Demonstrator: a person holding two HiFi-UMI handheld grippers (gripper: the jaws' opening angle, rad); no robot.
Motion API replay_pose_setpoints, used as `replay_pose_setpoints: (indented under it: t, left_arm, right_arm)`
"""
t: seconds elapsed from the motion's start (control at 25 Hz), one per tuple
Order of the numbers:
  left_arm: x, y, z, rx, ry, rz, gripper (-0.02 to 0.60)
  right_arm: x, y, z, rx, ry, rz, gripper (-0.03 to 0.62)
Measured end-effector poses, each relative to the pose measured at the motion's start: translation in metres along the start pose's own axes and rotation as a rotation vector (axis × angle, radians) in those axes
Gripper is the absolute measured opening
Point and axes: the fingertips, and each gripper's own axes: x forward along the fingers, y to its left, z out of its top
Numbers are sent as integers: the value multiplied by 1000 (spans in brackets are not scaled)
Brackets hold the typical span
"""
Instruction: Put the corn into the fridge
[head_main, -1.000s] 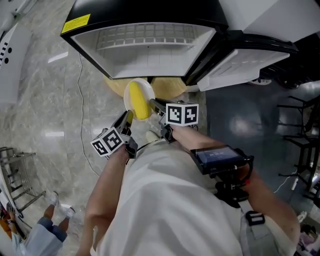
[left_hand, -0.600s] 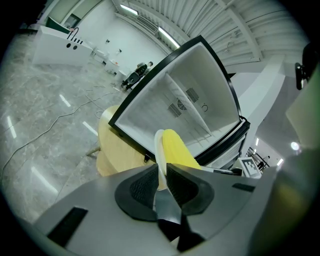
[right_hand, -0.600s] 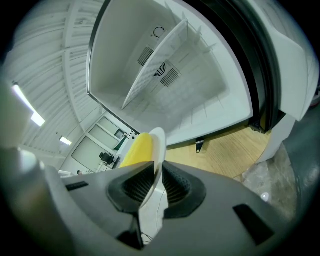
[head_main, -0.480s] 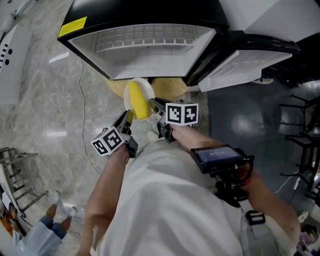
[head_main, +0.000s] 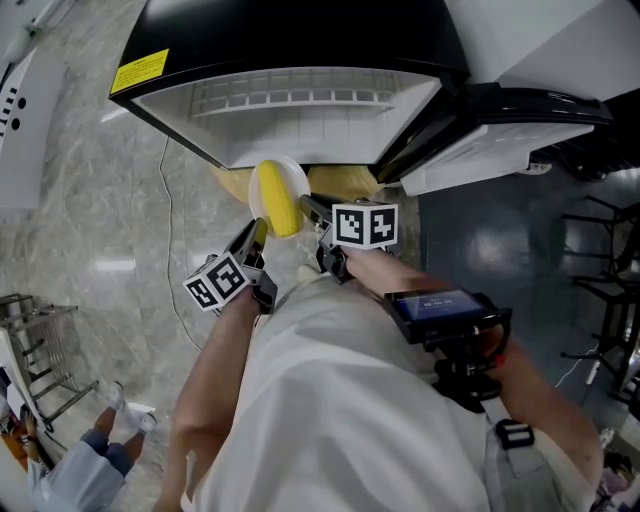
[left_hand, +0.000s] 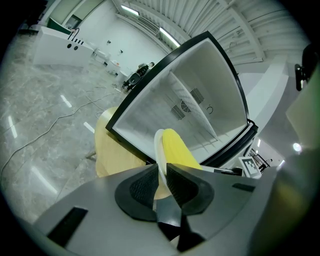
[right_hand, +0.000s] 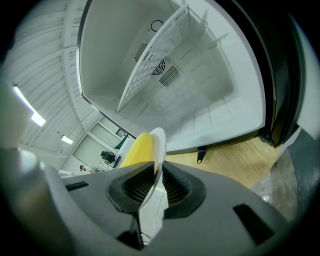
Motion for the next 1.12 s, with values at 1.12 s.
replay_pose_setpoints:
  t: [1.12]
  left_arm:
    - [47,24,14,-56,-6,79,55]
  right_arm:
    - [40,-36,27,-6,75,-9,54]
